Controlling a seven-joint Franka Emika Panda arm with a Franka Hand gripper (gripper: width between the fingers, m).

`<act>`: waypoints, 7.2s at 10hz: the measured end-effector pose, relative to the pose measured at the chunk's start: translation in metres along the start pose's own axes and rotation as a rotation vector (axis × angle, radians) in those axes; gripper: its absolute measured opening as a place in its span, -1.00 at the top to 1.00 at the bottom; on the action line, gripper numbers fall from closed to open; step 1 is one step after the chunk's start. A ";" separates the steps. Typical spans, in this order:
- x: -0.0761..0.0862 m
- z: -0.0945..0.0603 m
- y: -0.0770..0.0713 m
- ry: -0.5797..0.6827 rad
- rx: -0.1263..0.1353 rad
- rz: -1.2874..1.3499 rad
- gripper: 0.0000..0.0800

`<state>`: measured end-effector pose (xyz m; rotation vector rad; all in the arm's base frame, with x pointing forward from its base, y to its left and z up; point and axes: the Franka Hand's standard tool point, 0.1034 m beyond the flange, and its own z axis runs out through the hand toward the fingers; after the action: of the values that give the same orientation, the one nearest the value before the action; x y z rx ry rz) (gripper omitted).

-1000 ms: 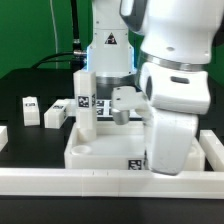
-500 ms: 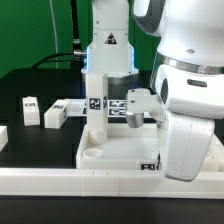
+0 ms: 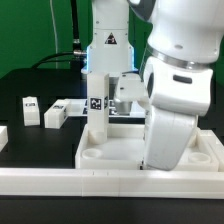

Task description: Assemble desk

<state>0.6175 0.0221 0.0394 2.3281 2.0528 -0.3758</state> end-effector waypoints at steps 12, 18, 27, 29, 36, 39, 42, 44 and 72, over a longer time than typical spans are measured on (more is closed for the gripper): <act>-0.066 -0.023 0.004 -0.007 -0.015 0.088 -0.62; -0.123 -0.001 -0.004 -0.017 0.002 0.380 -0.62; -0.185 0.007 -0.028 0.010 0.132 0.928 -0.62; -0.182 0.007 -0.028 0.009 0.133 0.934 -0.62; -0.196 0.021 -0.049 -0.045 0.229 1.476 -0.62; -0.219 0.031 -0.067 -0.041 0.329 1.559 -0.62; -0.223 0.041 -0.078 0.000 0.383 1.607 -0.62; -0.221 0.041 -0.078 0.000 0.384 1.605 -0.62; -0.191 0.083 -0.139 -0.364 1.091 1.570 -0.62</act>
Offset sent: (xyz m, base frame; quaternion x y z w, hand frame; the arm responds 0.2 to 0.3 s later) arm -0.0140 -0.0289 0.0261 0.0285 -0.0271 -0.0185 0.9991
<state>0.4461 -0.1594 0.0153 2.9512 -0.6441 -1.6900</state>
